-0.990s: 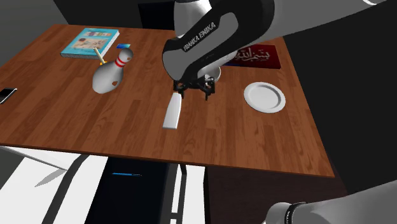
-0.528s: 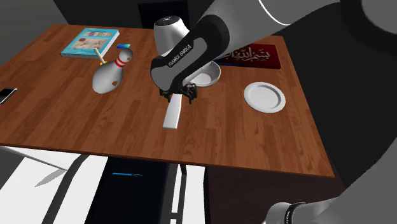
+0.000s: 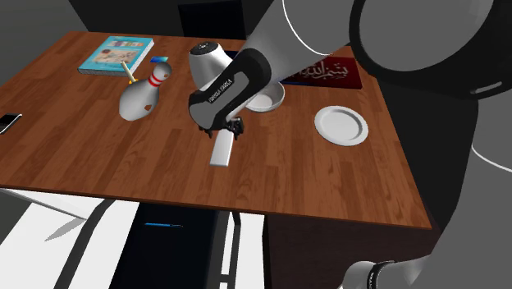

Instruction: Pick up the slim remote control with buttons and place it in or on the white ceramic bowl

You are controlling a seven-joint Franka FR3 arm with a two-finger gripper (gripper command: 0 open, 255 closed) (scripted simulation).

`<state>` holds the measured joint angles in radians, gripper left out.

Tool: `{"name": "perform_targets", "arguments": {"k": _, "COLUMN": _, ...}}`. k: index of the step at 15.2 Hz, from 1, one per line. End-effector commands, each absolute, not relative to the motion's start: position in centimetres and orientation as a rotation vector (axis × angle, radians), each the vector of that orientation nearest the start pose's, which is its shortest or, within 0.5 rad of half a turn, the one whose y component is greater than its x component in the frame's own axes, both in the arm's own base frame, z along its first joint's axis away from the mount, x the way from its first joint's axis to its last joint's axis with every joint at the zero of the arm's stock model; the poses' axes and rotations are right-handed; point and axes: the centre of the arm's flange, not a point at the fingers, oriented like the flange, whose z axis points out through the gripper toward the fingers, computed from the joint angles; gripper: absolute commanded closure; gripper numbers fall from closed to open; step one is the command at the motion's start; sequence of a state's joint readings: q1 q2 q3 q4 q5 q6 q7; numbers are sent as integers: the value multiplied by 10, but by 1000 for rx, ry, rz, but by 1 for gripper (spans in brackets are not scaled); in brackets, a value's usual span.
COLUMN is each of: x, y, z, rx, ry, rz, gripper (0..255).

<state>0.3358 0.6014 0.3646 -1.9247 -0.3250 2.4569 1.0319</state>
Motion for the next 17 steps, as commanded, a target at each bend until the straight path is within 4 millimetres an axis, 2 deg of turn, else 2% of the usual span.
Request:
{"name": "perform_targets", "arguments": {"k": 1, "x": 480, "y": 396, "z": 179, "rx": -3142, "ry": 210, "rz": 13, "gripper": 0}}
{"name": "perform_targets", "arguments": {"k": 3, "x": 480, "y": 396, "z": 171, "rx": -3142, "ry": 210, "rz": 13, "gripper": 0}}
{"name": "perform_targets", "arguments": {"k": 11, "x": 480, "y": 396, "z": 171, "rx": -3142, "ry": 210, "rz": 13, "gripper": 0}}
{"name": "perform_targets", "arguments": {"k": 12, "x": 480, "y": 396, "z": 171, "rx": -3142, "ry": 210, "rz": 13, "gripper": 255}}
{"name": "perform_targets", "arguments": {"k": 17, "x": 480, "y": 396, "z": 171, "rx": -3142, "ry": 210, "rz": 13, "gripper": 255}}
